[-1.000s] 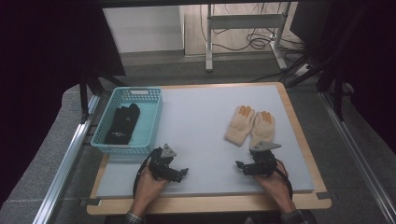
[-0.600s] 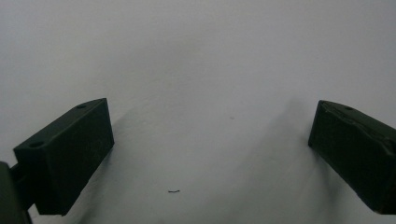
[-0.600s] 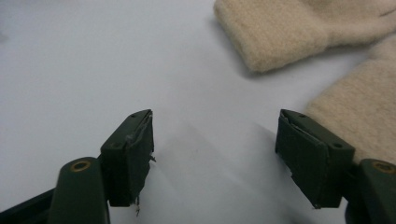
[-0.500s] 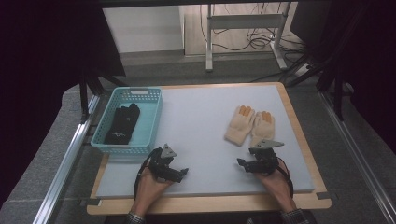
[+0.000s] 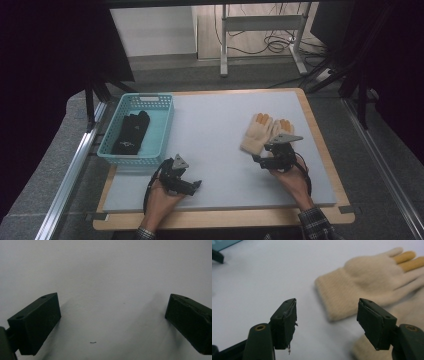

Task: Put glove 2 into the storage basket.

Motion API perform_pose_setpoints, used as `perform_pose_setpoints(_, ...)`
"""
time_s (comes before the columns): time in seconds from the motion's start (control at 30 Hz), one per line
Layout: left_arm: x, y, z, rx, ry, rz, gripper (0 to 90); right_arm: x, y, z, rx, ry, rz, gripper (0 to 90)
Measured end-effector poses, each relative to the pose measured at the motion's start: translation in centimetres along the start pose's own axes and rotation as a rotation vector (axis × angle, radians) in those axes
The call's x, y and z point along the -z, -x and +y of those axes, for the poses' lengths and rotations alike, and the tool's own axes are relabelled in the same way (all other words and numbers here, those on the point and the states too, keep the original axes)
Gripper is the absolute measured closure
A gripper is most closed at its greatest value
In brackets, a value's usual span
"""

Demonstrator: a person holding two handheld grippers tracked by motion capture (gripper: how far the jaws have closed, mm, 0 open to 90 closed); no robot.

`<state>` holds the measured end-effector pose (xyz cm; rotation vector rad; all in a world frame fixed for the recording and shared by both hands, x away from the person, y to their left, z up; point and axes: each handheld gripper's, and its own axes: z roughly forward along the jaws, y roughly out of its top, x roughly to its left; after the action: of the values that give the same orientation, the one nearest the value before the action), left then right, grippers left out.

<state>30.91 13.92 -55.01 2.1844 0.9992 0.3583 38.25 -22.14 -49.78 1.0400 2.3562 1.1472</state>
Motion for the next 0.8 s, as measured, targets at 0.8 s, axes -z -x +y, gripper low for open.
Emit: perform_pose_setpoints(0.8, 0.0, 0.0, 0.0, -0.002, -0.001, 0.0, 0.4, -5.5, 5.6, 5.5, 0.027, -0.054, -0.109, 23.9)
